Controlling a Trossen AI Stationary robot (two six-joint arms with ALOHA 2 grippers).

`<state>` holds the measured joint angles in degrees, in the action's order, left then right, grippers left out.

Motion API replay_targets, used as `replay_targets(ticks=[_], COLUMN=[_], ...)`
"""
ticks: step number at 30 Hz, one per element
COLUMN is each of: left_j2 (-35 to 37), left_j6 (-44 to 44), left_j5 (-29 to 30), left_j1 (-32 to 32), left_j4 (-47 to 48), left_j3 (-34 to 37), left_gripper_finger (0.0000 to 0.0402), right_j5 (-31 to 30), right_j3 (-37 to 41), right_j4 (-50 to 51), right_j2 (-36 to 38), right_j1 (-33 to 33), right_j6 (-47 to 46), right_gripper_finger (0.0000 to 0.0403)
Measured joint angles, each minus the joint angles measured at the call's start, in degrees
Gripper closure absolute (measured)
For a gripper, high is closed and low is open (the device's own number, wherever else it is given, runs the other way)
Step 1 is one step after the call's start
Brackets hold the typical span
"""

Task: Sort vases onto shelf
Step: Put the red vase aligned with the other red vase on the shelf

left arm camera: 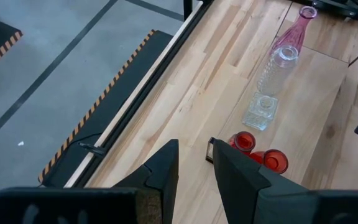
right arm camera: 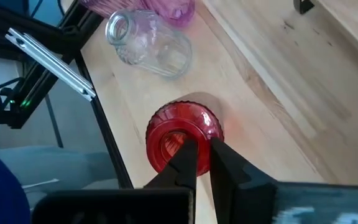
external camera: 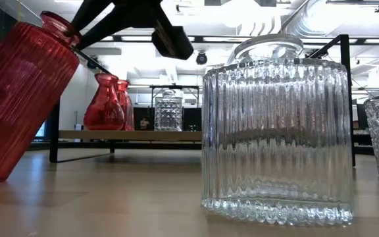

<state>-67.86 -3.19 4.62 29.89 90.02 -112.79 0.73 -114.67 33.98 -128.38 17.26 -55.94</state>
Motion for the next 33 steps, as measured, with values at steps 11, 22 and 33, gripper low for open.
replay_targets(ticks=[11, 22, 33], left_j2=[0.0, 0.0, 0.0], left_j6=[0.1, 1.0, 1.0], left_j5=[0.0, 0.0, 0.0], left_j1=[0.0, 0.0, 0.0], left_j4=[0.0, 0.0, 0.0], left_j3=[0.0, 0.0, 0.0], left_gripper_finger=[0.0312, 0.0312, 0.0312], right_j5=[-0.1, 1.0, 1.3], right_j3=[-6.3, -9.4, -9.4], right_j4=[3.8, 10.2, 10.9], right_j2=[0.2, 0.2, 0.3], right_j1=[-1.7, -3.1, -3.0], right_j6=[2.4, 4.6, 4.5], right_gripper_finger=[0.0401, 0.0401, 0.0402])
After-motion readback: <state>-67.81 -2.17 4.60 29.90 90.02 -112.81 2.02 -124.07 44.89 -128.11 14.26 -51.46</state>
